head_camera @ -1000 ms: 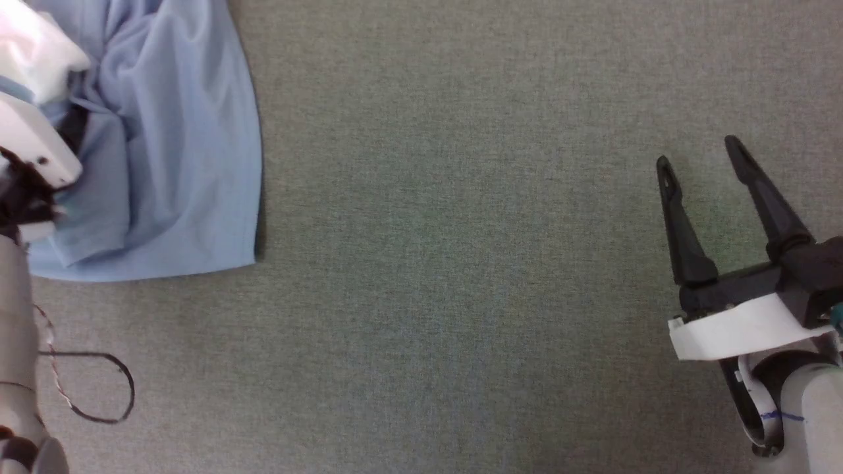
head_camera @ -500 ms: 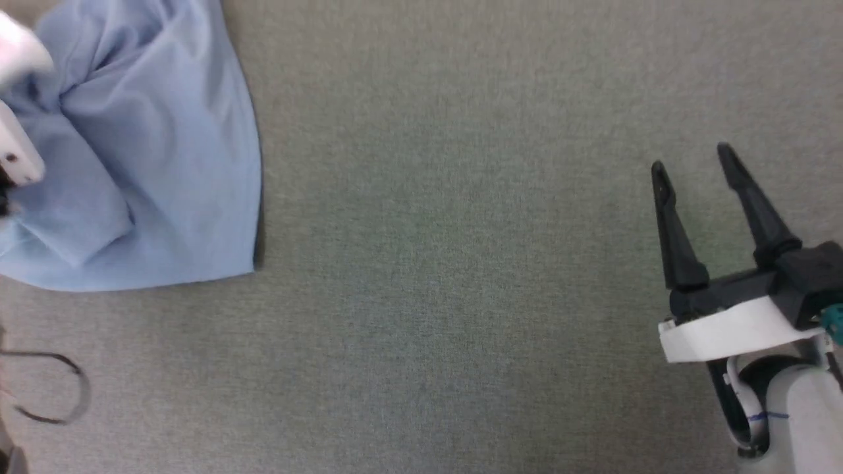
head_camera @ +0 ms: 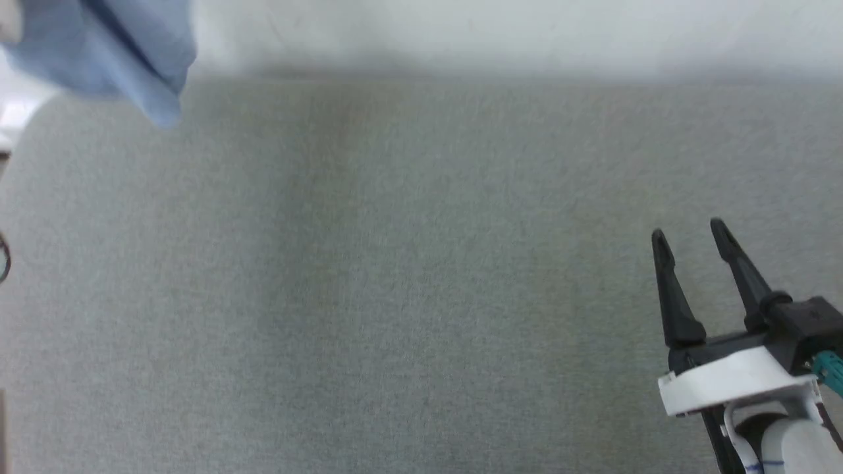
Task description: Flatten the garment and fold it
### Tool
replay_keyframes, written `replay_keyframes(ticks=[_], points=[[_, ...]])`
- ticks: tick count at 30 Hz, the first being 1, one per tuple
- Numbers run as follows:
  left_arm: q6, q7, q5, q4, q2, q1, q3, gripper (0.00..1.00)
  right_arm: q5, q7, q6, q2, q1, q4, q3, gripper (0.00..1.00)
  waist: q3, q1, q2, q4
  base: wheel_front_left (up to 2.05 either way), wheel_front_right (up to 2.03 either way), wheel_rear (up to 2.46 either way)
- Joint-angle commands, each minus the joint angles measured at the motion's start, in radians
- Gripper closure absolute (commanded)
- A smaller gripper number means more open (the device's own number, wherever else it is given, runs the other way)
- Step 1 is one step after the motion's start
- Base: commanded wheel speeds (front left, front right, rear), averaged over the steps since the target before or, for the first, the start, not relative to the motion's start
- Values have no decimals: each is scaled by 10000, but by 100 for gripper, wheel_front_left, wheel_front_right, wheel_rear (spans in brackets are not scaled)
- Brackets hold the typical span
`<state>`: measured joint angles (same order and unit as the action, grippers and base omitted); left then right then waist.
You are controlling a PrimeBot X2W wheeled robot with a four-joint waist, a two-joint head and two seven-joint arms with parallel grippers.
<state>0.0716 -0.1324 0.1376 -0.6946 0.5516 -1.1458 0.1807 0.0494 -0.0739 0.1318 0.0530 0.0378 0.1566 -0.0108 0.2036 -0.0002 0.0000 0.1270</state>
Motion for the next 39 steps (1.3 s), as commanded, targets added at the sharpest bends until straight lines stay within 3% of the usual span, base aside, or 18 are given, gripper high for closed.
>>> replay_keyframes(ticks=[1,9,16,22,28,31,32,33,34,39], points=[[139,-197,-103,148,-285,-310,249,100,129,-63,-11,-24,-217,-18,-63,0,-1089,2,0,-376,0,0,0],[384,-652,429,1455,-1915,-325,1050,100,457,-49,-11,-26,-683,25,-169,0,-1618,2,0,-1408,0,0,0],[418,-171,1306,3186,-3425,1529,1741,100,564,-5,-11,-27,-802,115,-321,0,-1547,2,0,-2237,0,0,0],[81,434,1846,3786,-3920,4990,2471,100,638,-25,-11,-27,-846,155,-286,0,-1301,2,0,-2745,0,0,0],[-223,306,2351,2612,-4187,8265,2985,100,631,-3,-11,-27,-836,112,-180,0,-1094,2,0,-2917,0,0,0],[-250,46,2360,2357,-4282,8877,3174,100,607,15,-11,-27,-874,127,-207,0,-1074,2,0,-2836,0,0,0],[-279,-170,2376,2289,-4326,9080,3201,87,597,33,-11,-27,-888,135,-217,0,-1079,2,0,-2787,0,0,0],[-272,-415,2358,2285,-4378,9224,3267,9,583,55,-11,-27,-908,151,-234,0,-1088,2,0,-2709,0,0,0],[-215,-612,2346,2345,-4437,9309,3355,0,554,81,-11,-27,-924,186,-249,0,-1061,2,0,-2619,0,0,0],[-421,-1225,1959,3474,-4560,9250,3283,0,438,200,-11,-27,-961,318,-254,0,-1135,2,0,-2229,0,0,0]])
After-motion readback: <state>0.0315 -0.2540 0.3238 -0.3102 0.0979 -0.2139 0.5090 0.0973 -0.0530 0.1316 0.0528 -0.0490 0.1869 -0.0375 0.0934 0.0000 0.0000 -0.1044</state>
